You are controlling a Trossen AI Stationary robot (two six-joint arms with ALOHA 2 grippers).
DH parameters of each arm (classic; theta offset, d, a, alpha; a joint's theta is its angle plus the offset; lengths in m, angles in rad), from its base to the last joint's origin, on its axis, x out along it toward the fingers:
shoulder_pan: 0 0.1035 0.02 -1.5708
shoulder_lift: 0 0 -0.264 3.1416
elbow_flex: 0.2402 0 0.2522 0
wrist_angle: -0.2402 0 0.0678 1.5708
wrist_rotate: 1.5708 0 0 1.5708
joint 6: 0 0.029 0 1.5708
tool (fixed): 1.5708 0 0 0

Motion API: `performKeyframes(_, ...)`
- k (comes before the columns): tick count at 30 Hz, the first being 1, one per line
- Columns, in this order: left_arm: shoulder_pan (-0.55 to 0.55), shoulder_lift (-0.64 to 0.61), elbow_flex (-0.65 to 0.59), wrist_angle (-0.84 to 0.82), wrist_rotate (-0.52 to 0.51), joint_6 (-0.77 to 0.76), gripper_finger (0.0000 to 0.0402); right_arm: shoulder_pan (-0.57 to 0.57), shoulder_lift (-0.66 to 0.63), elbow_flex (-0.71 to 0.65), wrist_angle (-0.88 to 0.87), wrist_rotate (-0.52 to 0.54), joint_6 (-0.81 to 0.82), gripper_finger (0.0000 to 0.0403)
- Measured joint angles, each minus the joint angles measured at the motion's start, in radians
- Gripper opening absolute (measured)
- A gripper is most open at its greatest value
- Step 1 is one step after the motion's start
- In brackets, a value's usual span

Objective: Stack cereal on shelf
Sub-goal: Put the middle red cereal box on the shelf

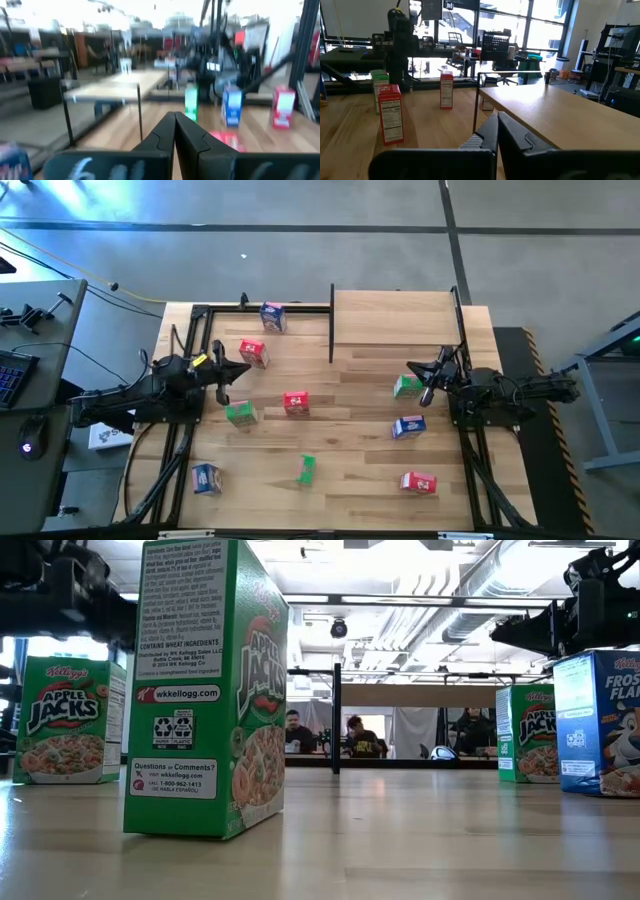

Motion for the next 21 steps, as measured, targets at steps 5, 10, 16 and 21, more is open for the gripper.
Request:
performKeyframes(5, 0.000, 0.000, 0.001, 0.188, 0.098, -0.030, 0.0001, 0.000, 0.000, 0.000, 0.000, 0.000, 0.000, 0.0000)
performKeyframes(10, 0.002, 0.036, 0.039, 0.261, 0.096, -0.138, 0.0001, 0.000, 0.000, 0.000, 0.000, 0.000, 0.000, 0.0000)
performKeyframes(16, 0.002, 0.229, 0.225, 0.186, 0.155, -0.167, 0.0000, 0.000, 0.000, 0.000, 0.000, 0.000, 0.000, 0.0000)
performKeyframes(21, 0.001, 0.494, 0.449, 0.014, 0.158, -0.105, 0.0001, 0.000, 0.000, 0.000, 0.000, 0.000, 0.000, 0.0000)
